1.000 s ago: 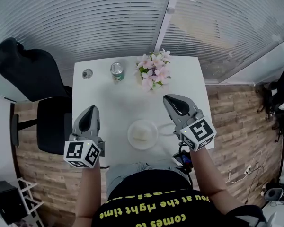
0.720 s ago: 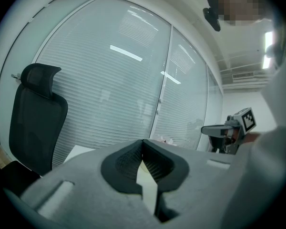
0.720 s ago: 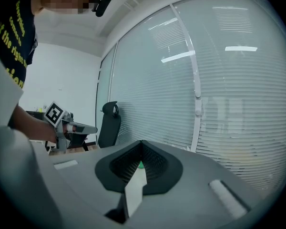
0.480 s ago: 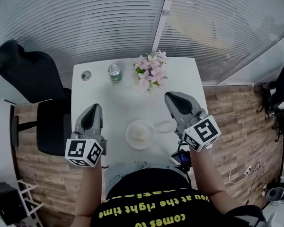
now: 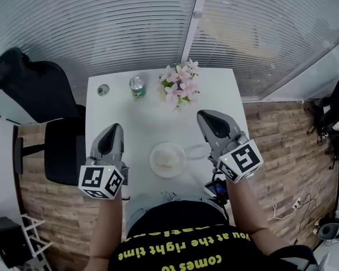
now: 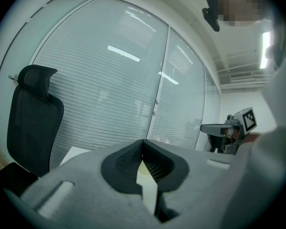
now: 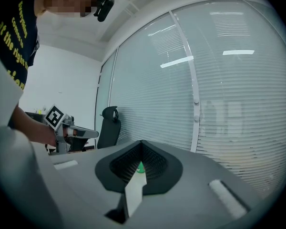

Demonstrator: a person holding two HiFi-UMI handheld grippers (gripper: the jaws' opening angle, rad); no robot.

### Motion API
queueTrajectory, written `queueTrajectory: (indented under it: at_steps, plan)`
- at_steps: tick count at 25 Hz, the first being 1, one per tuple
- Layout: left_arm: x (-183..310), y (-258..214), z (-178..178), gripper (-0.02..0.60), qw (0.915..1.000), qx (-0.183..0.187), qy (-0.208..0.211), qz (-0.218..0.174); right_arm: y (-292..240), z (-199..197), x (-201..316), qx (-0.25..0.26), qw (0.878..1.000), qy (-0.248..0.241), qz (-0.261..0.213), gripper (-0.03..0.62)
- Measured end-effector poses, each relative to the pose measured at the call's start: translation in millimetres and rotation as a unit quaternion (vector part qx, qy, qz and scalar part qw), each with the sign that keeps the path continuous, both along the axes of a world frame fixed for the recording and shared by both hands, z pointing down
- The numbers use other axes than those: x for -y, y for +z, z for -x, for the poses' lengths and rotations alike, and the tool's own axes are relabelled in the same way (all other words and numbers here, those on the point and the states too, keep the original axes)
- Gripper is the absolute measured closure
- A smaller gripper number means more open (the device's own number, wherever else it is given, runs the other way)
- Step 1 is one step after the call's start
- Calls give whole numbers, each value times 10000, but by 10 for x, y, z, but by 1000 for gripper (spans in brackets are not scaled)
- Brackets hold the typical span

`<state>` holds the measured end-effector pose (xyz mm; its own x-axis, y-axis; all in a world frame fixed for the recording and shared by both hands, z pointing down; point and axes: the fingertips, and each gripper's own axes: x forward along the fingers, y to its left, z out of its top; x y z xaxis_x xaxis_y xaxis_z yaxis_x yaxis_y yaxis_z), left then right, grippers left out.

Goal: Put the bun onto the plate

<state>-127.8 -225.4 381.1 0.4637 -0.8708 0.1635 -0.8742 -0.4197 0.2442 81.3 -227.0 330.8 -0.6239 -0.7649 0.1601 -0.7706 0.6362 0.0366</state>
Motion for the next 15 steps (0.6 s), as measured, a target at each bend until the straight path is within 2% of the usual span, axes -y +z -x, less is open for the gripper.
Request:
queueTrajectory:
  at_steps: [15]
  plan:
    - [5, 1, -9, 581, 10000, 18, 13, 12, 17, -6, -4, -5, 10000, -17, 19, 588]
